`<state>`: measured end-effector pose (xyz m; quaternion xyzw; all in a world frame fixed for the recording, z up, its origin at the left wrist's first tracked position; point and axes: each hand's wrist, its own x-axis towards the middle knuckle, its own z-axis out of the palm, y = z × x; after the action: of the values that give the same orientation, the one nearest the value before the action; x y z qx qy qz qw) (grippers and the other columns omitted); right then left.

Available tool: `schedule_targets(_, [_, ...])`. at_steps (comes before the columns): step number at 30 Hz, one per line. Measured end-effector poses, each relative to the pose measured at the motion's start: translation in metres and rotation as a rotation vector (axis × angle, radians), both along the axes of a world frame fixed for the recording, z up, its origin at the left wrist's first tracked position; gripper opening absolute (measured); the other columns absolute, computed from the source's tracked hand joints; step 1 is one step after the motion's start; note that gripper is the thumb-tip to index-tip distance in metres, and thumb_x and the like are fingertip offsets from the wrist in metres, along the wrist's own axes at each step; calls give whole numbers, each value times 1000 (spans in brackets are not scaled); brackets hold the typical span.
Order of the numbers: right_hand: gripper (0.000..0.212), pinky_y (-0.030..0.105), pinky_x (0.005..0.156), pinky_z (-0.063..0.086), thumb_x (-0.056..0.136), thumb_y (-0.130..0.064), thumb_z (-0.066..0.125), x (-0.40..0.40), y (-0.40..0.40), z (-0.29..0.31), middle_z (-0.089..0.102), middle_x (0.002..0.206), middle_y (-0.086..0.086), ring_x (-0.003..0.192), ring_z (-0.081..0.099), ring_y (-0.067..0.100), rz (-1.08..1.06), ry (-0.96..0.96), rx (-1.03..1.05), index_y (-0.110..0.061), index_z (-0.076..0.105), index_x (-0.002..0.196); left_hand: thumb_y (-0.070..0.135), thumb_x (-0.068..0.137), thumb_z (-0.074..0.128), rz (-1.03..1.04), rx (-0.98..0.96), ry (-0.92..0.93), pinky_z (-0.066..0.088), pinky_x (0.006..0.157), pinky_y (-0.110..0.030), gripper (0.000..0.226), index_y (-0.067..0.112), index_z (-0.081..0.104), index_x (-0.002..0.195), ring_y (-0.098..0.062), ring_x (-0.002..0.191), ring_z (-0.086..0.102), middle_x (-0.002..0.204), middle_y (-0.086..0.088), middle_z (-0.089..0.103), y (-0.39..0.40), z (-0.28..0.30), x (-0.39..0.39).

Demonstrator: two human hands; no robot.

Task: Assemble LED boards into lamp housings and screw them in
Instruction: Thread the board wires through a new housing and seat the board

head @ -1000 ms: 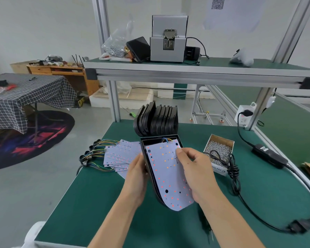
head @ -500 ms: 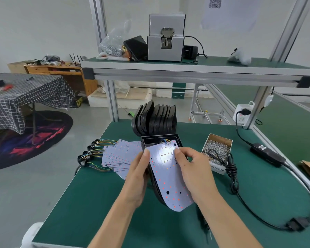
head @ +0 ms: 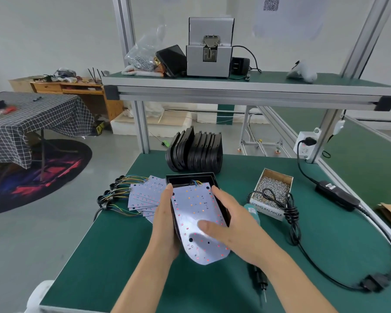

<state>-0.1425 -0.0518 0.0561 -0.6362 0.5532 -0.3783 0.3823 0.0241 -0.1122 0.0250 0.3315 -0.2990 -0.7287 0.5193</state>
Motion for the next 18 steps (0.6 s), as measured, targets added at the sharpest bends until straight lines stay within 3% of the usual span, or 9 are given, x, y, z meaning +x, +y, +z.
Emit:
schedule_targets(2, [119, 18, 115, 20, 68, -78, 76, 1, 8, -3, -7, 162, -42, 140, 2, -31, 26, 61, -15, -49, 9, 162, 66, 94, 54, 12, 13, 8, 54, 98, -48, 61, 19, 73, 127, -35, 117, 70, 129, -13, 72, 1, -2, -1])
schedule_targets(4, [124, 22, 112, 22, 66, -80, 77, -1, 19, -7, -23, 156, -47, 142, -5, -28, 59, 162, -90, -58, -2, 158, 65, 95, 55, 30, 13, 14, 49, 106, -51, 59, 20, 73, 128, -33, 119, 69, 131, -11, 72, 2, -1, -1])
schedule_targets(6, [126, 33, 117, 21, 64, -81, 78, -5, 29, -7, -25, 159, -41, 150, -10, -15, 122, 301, -182, -63, -7, 155, 65, 93, 57, 30, 4, 21, 48, 108, -51, 59, 20, 72, 130, -32, 121, 69, 132, -11, 71, 1, 2, 1])
schedule_targets(8, [126, 40, 123, 9, 64, -85, 74, -10, 32, -7, -21, 165, -32, 153, -20, -4, 178, 453, -266, -58, -6, 158, 66, 91, 58, 4, -3, 12, 46, 111, -52, 65, 18, 69, 133, -34, 122, 67, 133, -12, 70, 1, 4, 3])
schedule_targets(11, [118, 47, 128, -3, 68, -85, 69, -12, 25, -8, -17, 170, -20, 155, -24, 7, 153, 660, -397, -46, 12, 163, 68, 91, 57, -25, -33, -5, 47, 109, -52, 64, 20, 71, 132, -35, 123, 67, 134, -13, 69, 1, 3, 2])
schedule_targets(14, [112, 48, 128, -3, 68, -83, 71, -14, 17, -9, -12, 172, -14, 158, -20, 12, 120, 651, -439, -42, 24, 162, 69, 93, 54, -44, -72, -46, 48, 105, -48, 62, 23, 71, 131, -32, 125, 66, 135, -11, 69, 2, 6, -2])
schedule_targets(18, [108, 47, 124, 2, 74, -87, 65, -18, 16, -17, -12, 173, -12, 159, -17, 16, 140, 611, -469, -43, 22, 163, 65, 95, 54, -19, -104, -85, 47, 109, -51, 59, 22, 70, 132, -33, 125, 66, 135, -11, 69, -1, 5, -2])
